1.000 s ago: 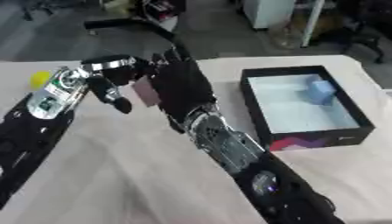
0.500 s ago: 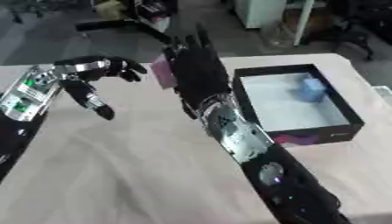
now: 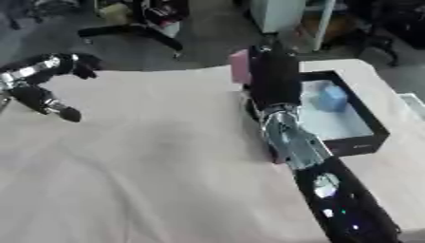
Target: Pick up the objects with one hand, pass them to the other hand, and then place them into the box on the other side of the table.
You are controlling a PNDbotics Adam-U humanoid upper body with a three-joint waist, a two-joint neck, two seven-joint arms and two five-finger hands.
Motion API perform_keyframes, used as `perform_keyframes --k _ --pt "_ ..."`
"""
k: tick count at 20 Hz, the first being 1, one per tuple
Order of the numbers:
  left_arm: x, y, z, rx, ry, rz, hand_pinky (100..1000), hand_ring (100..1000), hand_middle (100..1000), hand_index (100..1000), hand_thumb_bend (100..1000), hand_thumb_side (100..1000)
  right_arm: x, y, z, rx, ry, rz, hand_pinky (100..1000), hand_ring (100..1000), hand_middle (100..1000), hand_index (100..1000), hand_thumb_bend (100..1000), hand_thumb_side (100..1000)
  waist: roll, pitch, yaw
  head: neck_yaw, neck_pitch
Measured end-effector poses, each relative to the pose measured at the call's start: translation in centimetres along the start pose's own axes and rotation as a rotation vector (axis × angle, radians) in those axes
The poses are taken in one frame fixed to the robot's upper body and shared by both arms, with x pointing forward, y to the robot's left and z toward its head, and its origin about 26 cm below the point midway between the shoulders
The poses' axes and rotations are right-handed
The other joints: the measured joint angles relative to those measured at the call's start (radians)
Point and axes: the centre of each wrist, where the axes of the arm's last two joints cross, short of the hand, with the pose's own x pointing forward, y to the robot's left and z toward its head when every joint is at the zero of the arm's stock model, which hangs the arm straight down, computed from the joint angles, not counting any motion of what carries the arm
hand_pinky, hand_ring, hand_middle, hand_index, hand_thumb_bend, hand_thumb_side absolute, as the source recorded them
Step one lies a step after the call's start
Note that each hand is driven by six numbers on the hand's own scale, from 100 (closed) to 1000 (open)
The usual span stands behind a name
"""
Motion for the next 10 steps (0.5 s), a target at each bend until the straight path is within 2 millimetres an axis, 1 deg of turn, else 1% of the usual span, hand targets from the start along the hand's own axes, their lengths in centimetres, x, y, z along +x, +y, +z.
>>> perform_keyframes --k 1,2,3,4,5,6,9,10 --pt "-0.6 0.2 1.0 0.047 0.034 0.008 824 775 790 920 989 552 -0.5 1.1 -0.5 0.037 0.062 -0.006 559 808 735 837 139 554 0.000 0.000 0.002 -0.002 0.000" --pt "-1.1 0.2 1.9 0.089 0.067 0.016 823 774 789 919 983 551 -1.1 2.2 -0.9 0.082 0.117 -0.008 682 845 791 952 242 665 0.000 0.000 0.005 -0.004 -0.001" --pt "-1.7 0.3 2.7 0.126 0.100 0.025 824 775 789 919 980 550 -1.6 3.3 -1.3 0.133 0.166 -0.009 758 869 831 1000 299 702 0.000 0.000 0.006 -0.006 -0.003" --pt "-2.2 0.3 3.5 0.155 0.131 0.032 823 775 789 918 977 547 -2.1 4.2 -1.6 0.181 0.209 -0.008 815 886 863 1000 334 727 0.000 0.000 0.006 -0.007 -0.004" --pt "-2.7 0.3 4.2 0.184 0.165 0.038 823 774 788 918 976 546 -2.7 5.0 -1.8 0.230 0.253 -0.008 835 893 871 1000 343 730 0.000 0.000 0.007 -0.007 -0.007" --pt "-3.1 0.3 4.8 0.207 0.195 0.041 822 774 788 916 971 542 -3.2 5.6 -2.0 0.270 0.288 -0.007 875 909 892 1000 364 743 0.000 0.000 0.007 -0.007 -0.008" --pt "-4.5 0.2 6.1 0.256 0.287 0.048 821 774 788 916 969 535 -4.3 6.4 -2.6 0.344 0.365 -0.007 921 931 915 1000 388 753 0.000 0.000 0.008 -0.005 -0.008" --pt "-4.9 0.2 6.5 0.266 0.316 0.050 821 775 788 915 968 530 -4.6 6.4 -2.7 0.357 0.380 -0.009 959 940 924 1000 406 738 -0.001 0.000 0.008 -0.004 -0.009"
